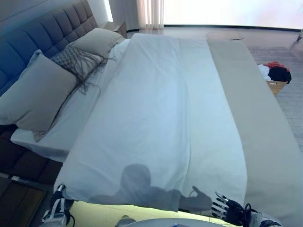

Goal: Make the bed neatly

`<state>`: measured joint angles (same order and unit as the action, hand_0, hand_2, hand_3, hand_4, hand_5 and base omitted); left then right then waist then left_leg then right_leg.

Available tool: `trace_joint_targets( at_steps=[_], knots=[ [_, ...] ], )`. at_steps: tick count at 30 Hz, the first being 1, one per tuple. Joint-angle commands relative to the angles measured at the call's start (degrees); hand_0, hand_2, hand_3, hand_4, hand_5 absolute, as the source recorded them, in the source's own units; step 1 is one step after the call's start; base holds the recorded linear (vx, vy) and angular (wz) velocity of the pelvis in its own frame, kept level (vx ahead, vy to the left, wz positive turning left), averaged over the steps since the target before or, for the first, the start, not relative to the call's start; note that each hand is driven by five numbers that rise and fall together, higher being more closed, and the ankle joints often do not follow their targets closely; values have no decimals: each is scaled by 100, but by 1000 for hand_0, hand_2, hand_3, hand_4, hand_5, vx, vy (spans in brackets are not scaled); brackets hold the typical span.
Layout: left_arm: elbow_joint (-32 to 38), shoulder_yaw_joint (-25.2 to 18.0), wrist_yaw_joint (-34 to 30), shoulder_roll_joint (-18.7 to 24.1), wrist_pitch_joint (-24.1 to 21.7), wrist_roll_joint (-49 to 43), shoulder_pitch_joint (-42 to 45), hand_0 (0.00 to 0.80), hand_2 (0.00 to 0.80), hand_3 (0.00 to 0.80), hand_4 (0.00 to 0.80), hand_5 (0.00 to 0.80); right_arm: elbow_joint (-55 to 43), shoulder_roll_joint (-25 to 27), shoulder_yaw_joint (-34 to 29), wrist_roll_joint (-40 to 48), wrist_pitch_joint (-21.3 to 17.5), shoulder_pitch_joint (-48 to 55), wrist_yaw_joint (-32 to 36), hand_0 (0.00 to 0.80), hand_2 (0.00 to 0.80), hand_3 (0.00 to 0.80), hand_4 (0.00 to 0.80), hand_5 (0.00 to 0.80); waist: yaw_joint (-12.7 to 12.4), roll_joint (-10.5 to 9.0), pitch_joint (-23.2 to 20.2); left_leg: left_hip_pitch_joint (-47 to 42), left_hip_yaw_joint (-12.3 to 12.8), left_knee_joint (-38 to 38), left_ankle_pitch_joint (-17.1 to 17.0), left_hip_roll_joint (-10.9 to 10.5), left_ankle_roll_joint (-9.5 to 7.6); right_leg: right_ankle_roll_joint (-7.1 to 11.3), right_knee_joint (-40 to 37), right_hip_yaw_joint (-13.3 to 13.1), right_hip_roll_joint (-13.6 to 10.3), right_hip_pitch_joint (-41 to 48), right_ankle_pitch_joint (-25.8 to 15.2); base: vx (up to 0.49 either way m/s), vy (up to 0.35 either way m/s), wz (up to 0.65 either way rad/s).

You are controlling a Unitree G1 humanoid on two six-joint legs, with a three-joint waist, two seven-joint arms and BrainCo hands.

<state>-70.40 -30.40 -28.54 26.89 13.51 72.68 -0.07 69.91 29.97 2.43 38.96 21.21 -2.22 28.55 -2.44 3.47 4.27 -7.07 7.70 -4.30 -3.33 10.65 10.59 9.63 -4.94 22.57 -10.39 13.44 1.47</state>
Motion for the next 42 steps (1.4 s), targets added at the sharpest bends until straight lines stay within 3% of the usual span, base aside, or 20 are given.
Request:
trace_joint_targets(
  at_steps=[1,3,7,13,24,25,26,27,31,42],
  knots=[
    [-237,-999,-535,1476,-129,259,898,800,800,800,800,800,405,7,-284,57,-180,-176,117,0,0,0,0,0,-736,-131,173,180,-138,573,357,-50,-140,63,879,376,-549,-373,127,-47,69,0],
    [-17,-802,-753,1581,-114,247,738,800,800,800,800,800,467,52,-256,-19,-190,-197,118,0,0,0,0,0,-732,-106,168,187,-144,566,377,-97,-171,76,870,360,-568,-374,115,-60,80,1],
    [302,-724,-461,1814,-170,406,598,800,800,800,800,800,443,72,-200,-13,-197,-233,141,0,0,0,0,0,-767,-57,155,212,-172,523,379,-174,-202,114,829,365,-614,-362,70,-66,84,3],
    [71,-735,-434,2094,-160,367,515,800,800,800,800,800,365,95,6,21,-133,-338,249,0,0,0,0,0,-798,-51,112,225,-160,436,392,-262,-250,141,713,396,-651,-366,-11,-60,93,3],
    [-134,-739,-524,1722,77,232,639,800,800,800,800,800,400,132,-50,-34,-165,-358,398,0,0,0,0,0,-920,-190,221,351,-151,606,528,-319,-331,167,721,464,-740,-463,-79,-64,64,2],
    [-137,-715,-545,1660,121,207,635,756,756,756,756,756,395,110,-62,-20,-174,-357,401,0,0,0,0,0,-934,-210,238,363,-153,635,543,-326,-339,172,729,464,-751,-467,-90,-58,19,2],
    [-150,-694,-561,1620,141,162,628,220,220,220,220,220,387,96,-74,-20,-174,-358,406,0,0,0,0,0,-936,-221,249,367,-150,651,553,-329,-346,172,739,461,-756,-473,-94,-49,20,1],
    [-186,-660,-537,1580,205,112,612,0,0,0,0,0,377,85,-90,-39,-171,-366,417,0,0,0,0,0,-935,-233,259,367,-142,664,565,-332,-356,174,747,455,-761,-478,-100,-41,24,1],
    [-285,-482,-562,1395,376,-29,564,0,0,0,0,0,372,48,-113,-39,-137,-440,394,0,0,0,0,0,-941,-264,290,370,-113,684,591,-345,-384,184,738,426,-770,-489,-128,-48,29,7],
    [-673,171,-533,354,315,-803,718,0,0,0,0,0,378,-217,-354,-21,-160,-487,339,0,0,0,0,0,-1001,-381,396,398,-94,655,609,-418,-467,209,692,372,-777,-573,-242,-52,-9,15]
  ],
)
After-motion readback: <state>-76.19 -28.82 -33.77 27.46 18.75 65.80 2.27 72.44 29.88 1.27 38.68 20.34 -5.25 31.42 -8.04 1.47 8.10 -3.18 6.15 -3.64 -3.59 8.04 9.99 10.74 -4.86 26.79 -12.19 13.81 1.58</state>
